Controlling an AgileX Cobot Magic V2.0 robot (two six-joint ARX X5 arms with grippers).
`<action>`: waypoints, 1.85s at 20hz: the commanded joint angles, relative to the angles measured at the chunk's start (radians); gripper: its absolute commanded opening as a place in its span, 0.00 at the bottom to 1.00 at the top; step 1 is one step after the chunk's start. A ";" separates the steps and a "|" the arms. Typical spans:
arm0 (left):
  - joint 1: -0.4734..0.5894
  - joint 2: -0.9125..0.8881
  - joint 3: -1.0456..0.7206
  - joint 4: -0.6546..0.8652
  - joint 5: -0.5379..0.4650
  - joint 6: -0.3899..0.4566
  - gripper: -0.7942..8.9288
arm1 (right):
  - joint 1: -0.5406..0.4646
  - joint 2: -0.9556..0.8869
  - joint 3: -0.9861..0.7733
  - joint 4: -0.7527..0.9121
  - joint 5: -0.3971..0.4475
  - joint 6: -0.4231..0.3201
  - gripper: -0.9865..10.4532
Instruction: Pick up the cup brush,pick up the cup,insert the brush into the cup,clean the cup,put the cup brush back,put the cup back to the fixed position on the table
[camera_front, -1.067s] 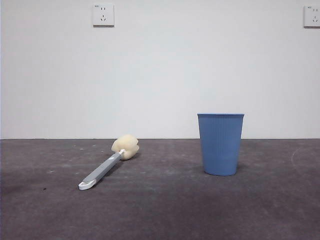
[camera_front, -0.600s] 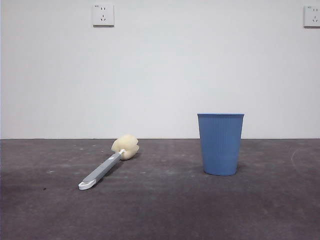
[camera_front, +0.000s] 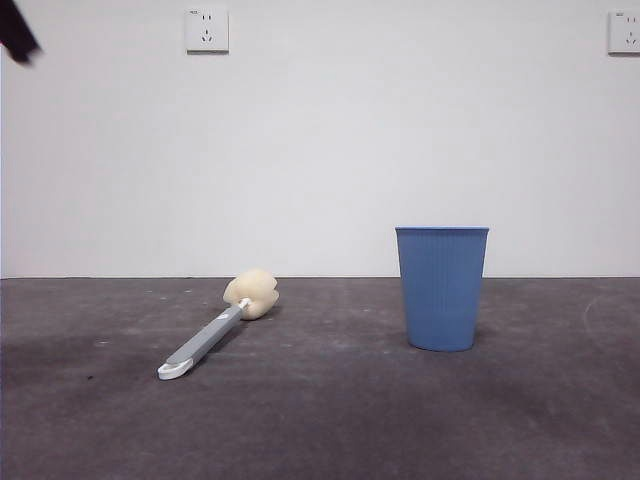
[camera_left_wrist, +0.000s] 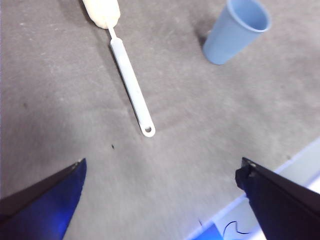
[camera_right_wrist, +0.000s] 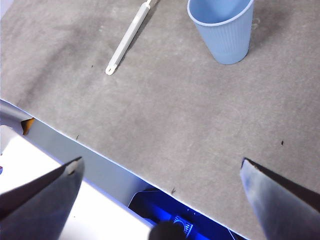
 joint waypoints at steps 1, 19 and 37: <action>-0.096 0.081 0.004 0.106 -0.084 -0.084 0.66 | 0.001 0.004 0.005 0.005 -0.001 0.002 0.64; -0.401 0.887 0.178 0.453 -0.542 -0.251 0.66 | 0.002 0.017 0.005 0.005 -0.001 0.010 0.63; -0.404 0.924 0.178 0.414 -0.505 -0.266 0.07 | 0.002 0.017 0.005 0.004 -0.002 0.010 0.63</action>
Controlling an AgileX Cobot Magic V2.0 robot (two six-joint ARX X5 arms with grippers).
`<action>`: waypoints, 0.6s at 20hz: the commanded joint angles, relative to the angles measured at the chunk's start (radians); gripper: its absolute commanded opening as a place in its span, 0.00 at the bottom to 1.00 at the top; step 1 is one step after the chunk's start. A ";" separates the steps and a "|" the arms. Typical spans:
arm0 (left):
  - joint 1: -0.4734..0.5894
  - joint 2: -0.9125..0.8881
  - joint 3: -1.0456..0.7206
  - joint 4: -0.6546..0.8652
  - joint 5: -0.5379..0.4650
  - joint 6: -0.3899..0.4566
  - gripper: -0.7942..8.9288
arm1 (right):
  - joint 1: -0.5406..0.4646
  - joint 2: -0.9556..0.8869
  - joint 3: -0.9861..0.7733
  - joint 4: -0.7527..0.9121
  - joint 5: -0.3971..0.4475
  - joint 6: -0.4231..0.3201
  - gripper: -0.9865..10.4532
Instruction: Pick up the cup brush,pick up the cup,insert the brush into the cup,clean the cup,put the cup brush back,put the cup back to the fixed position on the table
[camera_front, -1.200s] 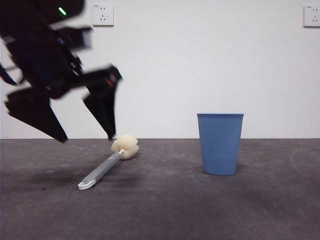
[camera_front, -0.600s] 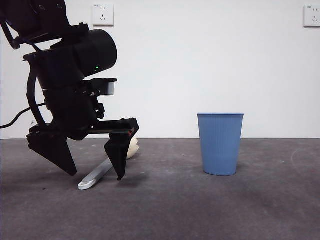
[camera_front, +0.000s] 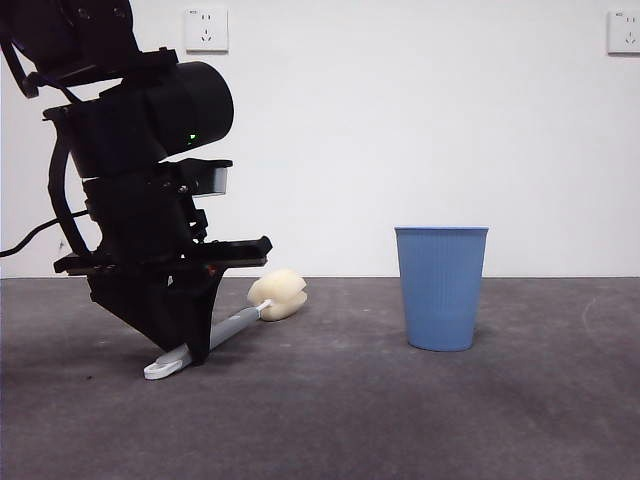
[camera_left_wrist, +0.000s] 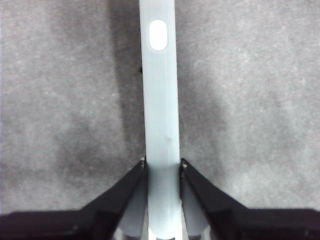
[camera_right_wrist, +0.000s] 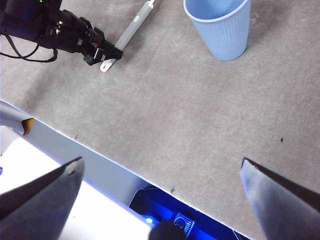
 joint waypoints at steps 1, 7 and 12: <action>-0.005 0.008 -0.001 -0.011 0.016 0.003 0.07 | 0.002 -0.001 0.004 0.004 -0.002 0.006 0.63; -0.001 -0.082 0.002 -0.067 0.023 0.019 0.07 | 0.002 0.028 0.004 0.013 -0.002 0.061 0.63; -0.001 -0.302 0.002 -0.134 0.024 0.069 0.07 | 0.024 0.097 0.004 0.167 -0.027 0.076 0.63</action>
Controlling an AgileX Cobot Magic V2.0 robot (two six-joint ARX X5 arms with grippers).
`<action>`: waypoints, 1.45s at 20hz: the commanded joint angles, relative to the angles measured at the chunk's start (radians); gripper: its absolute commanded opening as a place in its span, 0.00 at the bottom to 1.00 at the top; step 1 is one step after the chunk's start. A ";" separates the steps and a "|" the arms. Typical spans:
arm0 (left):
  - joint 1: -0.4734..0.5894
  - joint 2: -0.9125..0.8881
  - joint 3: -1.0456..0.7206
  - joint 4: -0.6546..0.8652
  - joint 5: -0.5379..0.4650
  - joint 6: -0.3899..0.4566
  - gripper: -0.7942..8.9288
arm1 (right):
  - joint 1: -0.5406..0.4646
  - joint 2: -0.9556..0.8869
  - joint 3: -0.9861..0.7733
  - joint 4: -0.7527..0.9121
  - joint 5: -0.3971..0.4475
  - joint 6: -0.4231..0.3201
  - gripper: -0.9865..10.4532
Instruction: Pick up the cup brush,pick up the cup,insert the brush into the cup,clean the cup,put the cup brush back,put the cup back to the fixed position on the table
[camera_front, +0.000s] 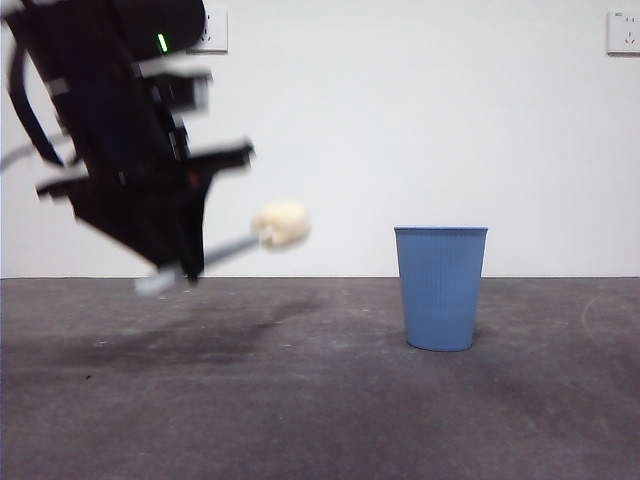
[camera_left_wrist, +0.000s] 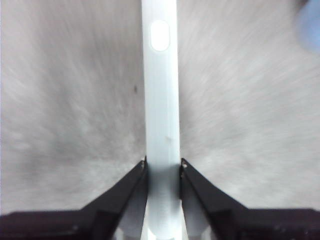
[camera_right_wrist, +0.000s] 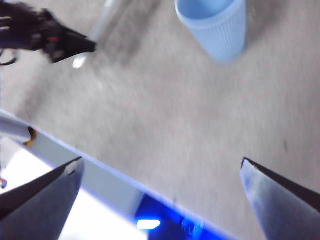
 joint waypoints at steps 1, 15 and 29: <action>-0.001 -0.106 0.002 -0.048 0.003 0.041 0.07 | 0.022 0.035 0.004 0.117 -0.006 0.026 0.63; -0.002 -0.480 0.002 -0.301 0.000 0.108 0.07 | 0.337 0.293 -0.383 0.951 0.420 0.203 0.63; -0.002 -0.480 0.002 -0.322 0.001 0.108 0.07 | 0.322 0.747 -0.460 1.662 0.469 0.137 0.63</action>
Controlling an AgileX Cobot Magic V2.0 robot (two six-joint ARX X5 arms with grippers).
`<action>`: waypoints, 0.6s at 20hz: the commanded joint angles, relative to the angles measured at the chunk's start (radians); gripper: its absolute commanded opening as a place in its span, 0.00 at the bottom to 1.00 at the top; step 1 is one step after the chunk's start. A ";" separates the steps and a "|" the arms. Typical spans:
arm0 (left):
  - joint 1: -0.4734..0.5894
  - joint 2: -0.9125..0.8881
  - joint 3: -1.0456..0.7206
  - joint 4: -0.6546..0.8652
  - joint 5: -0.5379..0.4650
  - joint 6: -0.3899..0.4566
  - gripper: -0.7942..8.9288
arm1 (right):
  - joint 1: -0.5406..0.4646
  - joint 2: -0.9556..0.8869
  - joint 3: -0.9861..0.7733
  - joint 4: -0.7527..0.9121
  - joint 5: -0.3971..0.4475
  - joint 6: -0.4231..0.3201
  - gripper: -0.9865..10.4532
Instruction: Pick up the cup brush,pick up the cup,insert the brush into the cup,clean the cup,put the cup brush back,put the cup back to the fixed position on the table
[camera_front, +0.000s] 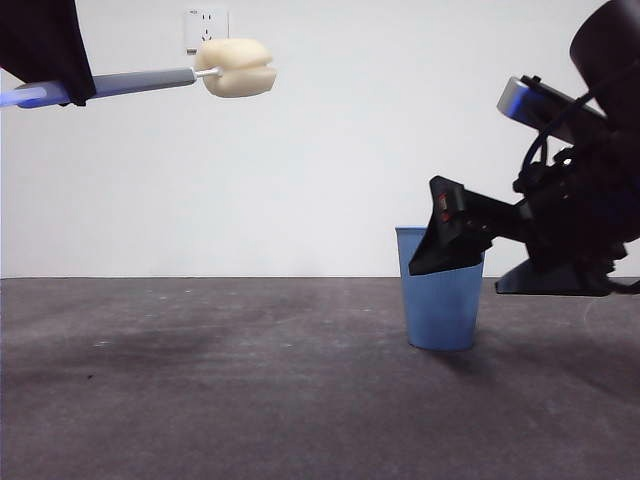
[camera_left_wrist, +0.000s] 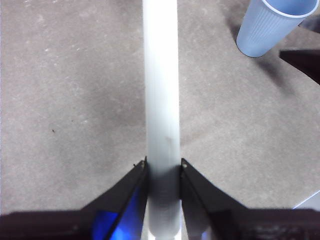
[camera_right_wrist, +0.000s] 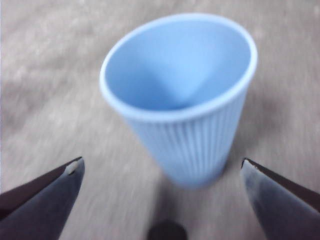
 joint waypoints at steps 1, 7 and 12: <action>-0.002 -0.001 0.002 0.003 0.001 0.011 0.07 | -0.008 0.065 -0.005 0.104 0.006 -0.016 0.63; -0.002 -0.001 0.002 0.002 0.001 0.009 0.07 | -0.026 0.211 0.008 0.301 0.005 -0.019 0.63; -0.003 -0.001 0.002 0.002 0.001 0.006 0.07 | -0.026 0.304 0.067 0.357 0.002 -0.018 0.59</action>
